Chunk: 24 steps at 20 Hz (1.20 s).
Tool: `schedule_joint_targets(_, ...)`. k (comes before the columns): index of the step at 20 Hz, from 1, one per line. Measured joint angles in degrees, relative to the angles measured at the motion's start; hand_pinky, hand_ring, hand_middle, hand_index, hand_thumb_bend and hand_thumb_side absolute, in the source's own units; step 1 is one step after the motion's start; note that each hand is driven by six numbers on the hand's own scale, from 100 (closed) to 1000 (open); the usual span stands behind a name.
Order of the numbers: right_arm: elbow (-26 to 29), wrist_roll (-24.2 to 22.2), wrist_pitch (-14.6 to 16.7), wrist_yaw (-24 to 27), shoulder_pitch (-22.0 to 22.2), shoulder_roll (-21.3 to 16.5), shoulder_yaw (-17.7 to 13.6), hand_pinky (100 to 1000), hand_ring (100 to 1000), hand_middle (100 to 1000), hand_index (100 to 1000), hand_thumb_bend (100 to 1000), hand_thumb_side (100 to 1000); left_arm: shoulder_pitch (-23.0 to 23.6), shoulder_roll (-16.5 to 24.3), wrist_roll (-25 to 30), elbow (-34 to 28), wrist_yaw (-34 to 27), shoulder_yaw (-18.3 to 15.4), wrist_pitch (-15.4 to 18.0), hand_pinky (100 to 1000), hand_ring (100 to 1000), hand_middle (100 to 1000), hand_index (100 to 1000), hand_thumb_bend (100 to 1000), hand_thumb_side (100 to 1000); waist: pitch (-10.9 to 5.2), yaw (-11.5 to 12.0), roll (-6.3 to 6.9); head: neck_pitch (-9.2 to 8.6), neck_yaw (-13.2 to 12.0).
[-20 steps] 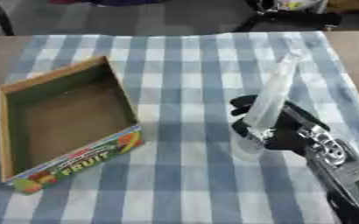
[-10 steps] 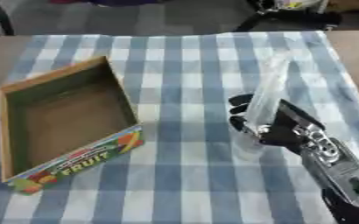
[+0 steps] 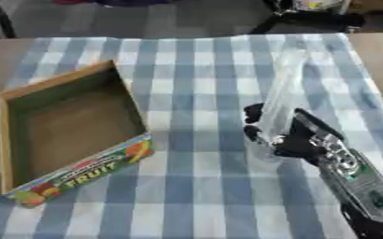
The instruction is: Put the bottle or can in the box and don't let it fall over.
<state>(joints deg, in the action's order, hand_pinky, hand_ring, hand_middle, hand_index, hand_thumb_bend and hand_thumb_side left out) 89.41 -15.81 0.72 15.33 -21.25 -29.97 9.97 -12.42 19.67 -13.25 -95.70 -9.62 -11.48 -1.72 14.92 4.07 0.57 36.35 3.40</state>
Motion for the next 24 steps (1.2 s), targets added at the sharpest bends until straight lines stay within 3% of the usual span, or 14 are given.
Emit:
schedule_joint_targets(5, -0.41, 0.1, 0.19, -0.5, 0.02, 0.04, 0.0, 772, 810, 824, 650, 259, 241, 0.0, 0.0, 0.07, 0.0, 0.0, 0.0, 0.01, 867, 526, 706, 776, 741, 544, 0.0, 0.0, 0.01, -0.17, 0.0)
schedule_joint_targets(9, -0.54, 0.52, 0.4, -0.49, 0.04, 0.05, 0.0, 774, 811, 825, 555, 122, 228, 0.0, 0.0, 0.15, 0.0, -0.01, 0.0, -0.03, 867, 526, 706, 775, 740, 545, 0.0, 0.0, 0.01, -0.18, 0.0)
schedule_joint_targets(16, -0.54, 1.76, -0.1, -0.37, 0.04, 0.06, 0.06, 774, 811, 825, 549, 114, 227, 0.0, 0.0, 0.33, 0.0, -0.02, 0.01, -0.05, 867, 526, 706, 775, 740, 545, 0.0, 0.0, 0.0, -0.18, 0.0)
schedule_joint_targets(17, -0.54, 1.86, -0.14, -0.36, 0.04, 0.06, 0.08, 781, 810, 817, 403, 100, 207, 0.0, 0.0, 0.34, 0.0, -0.02, 0.01, -0.05, 867, 527, 707, 773, 737, 546, 0.0, 0.0, 0.0, -0.18, 0.0)
schedule_joint_targets(24, -0.5, 3.25, -0.79, 0.15, -0.1, 0.27, 0.29, 785, 811, 817, 355, 100, 182, 0.0, -0.01, 0.54, 0.0, -0.02, 0.01, 0.03, 867, 528, 708, 773, 738, 546, 0.0, 0.0, -0.05, -0.2, -0.05)
